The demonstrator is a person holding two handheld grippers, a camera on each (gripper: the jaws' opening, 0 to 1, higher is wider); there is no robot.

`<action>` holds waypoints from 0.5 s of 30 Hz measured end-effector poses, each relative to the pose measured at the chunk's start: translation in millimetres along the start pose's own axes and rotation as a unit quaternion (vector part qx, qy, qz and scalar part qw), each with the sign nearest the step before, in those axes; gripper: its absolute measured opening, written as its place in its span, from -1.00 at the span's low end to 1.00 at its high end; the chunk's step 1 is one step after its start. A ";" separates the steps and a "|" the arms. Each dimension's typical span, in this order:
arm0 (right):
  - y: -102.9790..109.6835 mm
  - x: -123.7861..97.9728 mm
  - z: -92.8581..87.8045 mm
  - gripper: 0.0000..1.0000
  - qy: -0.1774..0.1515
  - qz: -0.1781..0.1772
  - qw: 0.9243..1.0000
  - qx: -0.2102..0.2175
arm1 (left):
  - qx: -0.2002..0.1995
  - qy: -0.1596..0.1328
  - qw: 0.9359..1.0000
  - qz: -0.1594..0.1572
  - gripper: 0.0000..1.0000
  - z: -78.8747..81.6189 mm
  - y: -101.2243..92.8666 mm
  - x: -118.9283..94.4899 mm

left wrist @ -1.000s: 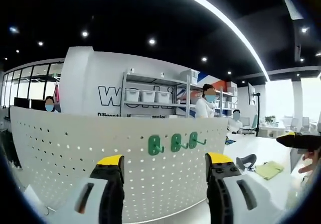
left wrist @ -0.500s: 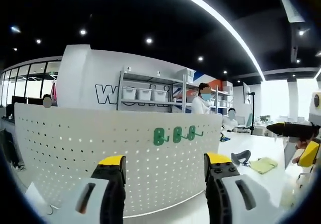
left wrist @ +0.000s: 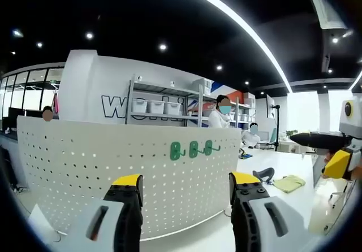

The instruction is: Insert the hook assembly into the mounting plate slot until the hook locks in place.

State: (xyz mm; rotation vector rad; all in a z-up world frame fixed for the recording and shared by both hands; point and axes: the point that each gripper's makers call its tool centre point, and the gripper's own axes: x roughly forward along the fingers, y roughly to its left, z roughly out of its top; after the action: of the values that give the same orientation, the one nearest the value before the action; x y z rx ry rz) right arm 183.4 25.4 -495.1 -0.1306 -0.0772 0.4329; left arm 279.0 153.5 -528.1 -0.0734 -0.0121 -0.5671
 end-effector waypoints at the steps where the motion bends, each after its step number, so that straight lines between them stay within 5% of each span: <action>1: 1.7 0.1 0.6 0.85 0.000 -0.001 1.000 0.000 | 0.001 0.000 1.000 -0.001 0.27 0.1 0.2 -1.2; 15: 25.2 5.6 -1.7 0.84 0.006 -0.004 1.000 0.001 | 0.000 0.007 1.000 -0.012 0.24 -5.3 17.7 -43.6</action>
State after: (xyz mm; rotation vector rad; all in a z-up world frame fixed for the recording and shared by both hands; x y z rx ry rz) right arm 178.2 50.3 -500.1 -0.1313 -0.0665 0.4248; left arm 251.6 191.4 -535.9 -0.0699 0.0013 -0.5917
